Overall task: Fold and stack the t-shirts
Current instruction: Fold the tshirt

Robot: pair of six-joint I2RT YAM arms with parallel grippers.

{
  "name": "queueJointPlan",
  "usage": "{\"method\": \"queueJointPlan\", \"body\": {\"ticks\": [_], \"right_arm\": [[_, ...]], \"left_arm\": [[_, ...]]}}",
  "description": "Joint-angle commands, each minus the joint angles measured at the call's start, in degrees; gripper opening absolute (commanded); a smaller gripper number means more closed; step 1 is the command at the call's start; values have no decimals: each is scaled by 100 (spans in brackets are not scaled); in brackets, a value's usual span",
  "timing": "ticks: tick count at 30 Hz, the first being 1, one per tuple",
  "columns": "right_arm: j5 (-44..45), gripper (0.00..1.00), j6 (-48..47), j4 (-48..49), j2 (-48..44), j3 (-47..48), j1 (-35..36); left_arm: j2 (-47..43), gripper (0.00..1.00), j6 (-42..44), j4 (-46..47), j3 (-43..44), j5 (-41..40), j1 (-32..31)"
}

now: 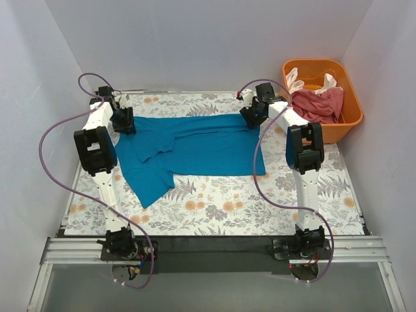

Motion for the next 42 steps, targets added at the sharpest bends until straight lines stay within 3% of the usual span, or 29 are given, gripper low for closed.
{"method": "queueJointPlan", "body": {"ticks": [1, 3, 7, 11, 13, 17, 23, 38, 39, 42], "right_arm": [[-668, 60, -98, -238, -630, -47, -73], [-934, 68, -133, -387, -965, -265, -64], [-1470, 74, -676, -888, -2035, -1117, -55], [-1647, 73, -1265, -1564, -2741, -2128, 59], [-1507, 68, -1477, -1775, -3117, -2855, 199], [-1034, 59, -1741, -1681, -3594, -3920, 594], [-304, 52, -1688, -1154, -3481, -4362, 911], [286, 48, -2233, -468, -3225, -5162, 999], [330, 46, -2268, -423, -3234, -5232, 991], [445, 22, -2251, -256, -3234, -5382, 999]], "left_arm": [[-342, 43, 276, -288, 218, 642, 49], [-954, 50, 698, -395, 78, 1336, 49], [-2071, 57, 1734, -754, -1097, 1970, 66], [-2874, 57, 3175, -1940, -2039, 2191, 84], [-3294, 56, 3711, -2187, -2548, 2025, 93], [-3919, 56, 3969, -1925, -3901, 1717, 75], [-4088, 55, 3776, -1731, -4265, 1769, 66], [-4597, 56, 3977, -1459, -5143, 1356, 14], [-4667, 56, 4021, -1406, -5240, 1304, -4], [-5036, 54, 4171, -829, -5775, 910, -162]]}}
